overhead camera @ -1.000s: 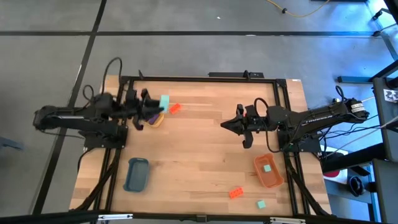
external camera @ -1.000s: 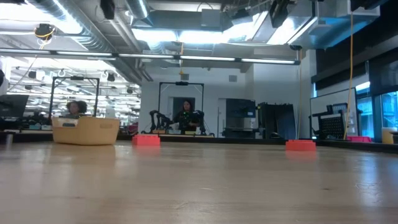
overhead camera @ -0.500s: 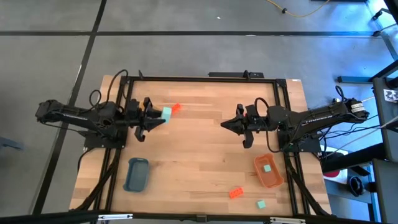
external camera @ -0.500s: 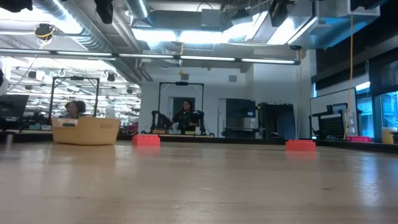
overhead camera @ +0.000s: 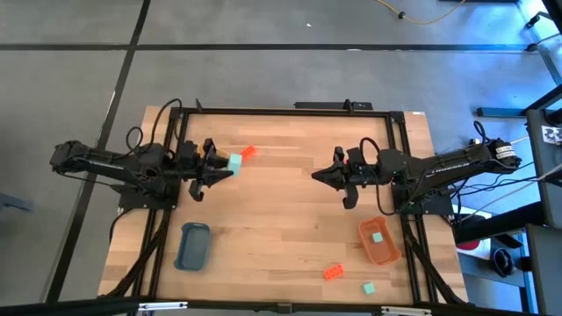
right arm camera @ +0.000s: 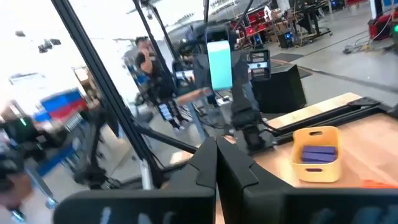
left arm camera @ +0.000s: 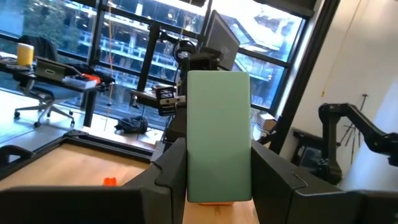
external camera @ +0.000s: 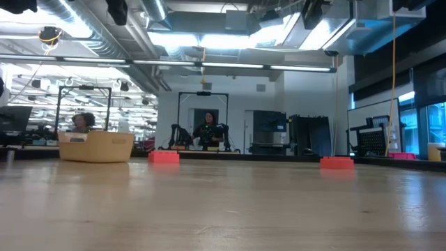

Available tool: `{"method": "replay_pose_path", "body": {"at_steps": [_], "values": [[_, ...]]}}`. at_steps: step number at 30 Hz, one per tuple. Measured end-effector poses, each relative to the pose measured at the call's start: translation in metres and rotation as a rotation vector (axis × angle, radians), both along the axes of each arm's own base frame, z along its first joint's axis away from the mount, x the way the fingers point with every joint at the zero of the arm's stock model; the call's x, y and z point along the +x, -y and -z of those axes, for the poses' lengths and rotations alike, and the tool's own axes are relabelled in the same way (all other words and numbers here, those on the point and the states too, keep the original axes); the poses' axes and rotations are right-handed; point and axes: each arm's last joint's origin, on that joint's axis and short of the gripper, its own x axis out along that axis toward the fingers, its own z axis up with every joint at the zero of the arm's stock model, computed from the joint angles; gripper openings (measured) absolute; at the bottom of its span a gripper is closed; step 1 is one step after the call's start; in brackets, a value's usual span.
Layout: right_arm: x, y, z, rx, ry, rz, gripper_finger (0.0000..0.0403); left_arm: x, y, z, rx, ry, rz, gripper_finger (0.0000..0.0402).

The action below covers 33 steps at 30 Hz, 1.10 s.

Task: Sort & place blocks by color
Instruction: Put the top light blue wooden block into the orange bin

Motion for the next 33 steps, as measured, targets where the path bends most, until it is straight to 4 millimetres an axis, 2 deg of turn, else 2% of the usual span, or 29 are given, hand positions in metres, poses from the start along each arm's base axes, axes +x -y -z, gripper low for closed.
{"method": "replay_pose_path", "body": {"at_steps": [5,10,16,21,24,27,33], "values": [[0.000,0.000,-0.002,0.114,0.010,-0.005,0.0006,0.008,0.001,-0.001,0.011,-0.078,0.014,0.0123],[0.004,0.002,-0.010,0.163,-0.009,0.077,0.0045,0.033,0.005,-0.004,0.067,-0.216,0.055,0.0123],[0.028,0.000,-0.028,0.037,-0.076,0.108,0.0151,0.065,0.008,-0.008,0.085,-0.278,0.055,0.0123],[0.053,-0.003,-0.031,-0.014,-0.156,0.131,0.0256,0.086,0.010,-0.008,0.113,-0.317,0.058,0.0123],[0.064,-0.006,-0.032,-0.082,-0.198,0.093,0.0300,0.095,0.011,-0.008,0.115,-0.332,0.059,0.0123],[0.073,-0.009,-0.032,-0.133,-0.256,0.025,0.0318,0.103,0.012,-0.009,0.117,-0.342,0.067,0.0123],[0.087,-0.012,-0.029,-0.188,-0.345,-0.040,0.0322,0.117,0.014,-0.002,0.122,-0.384,0.112,0.0123]]}}
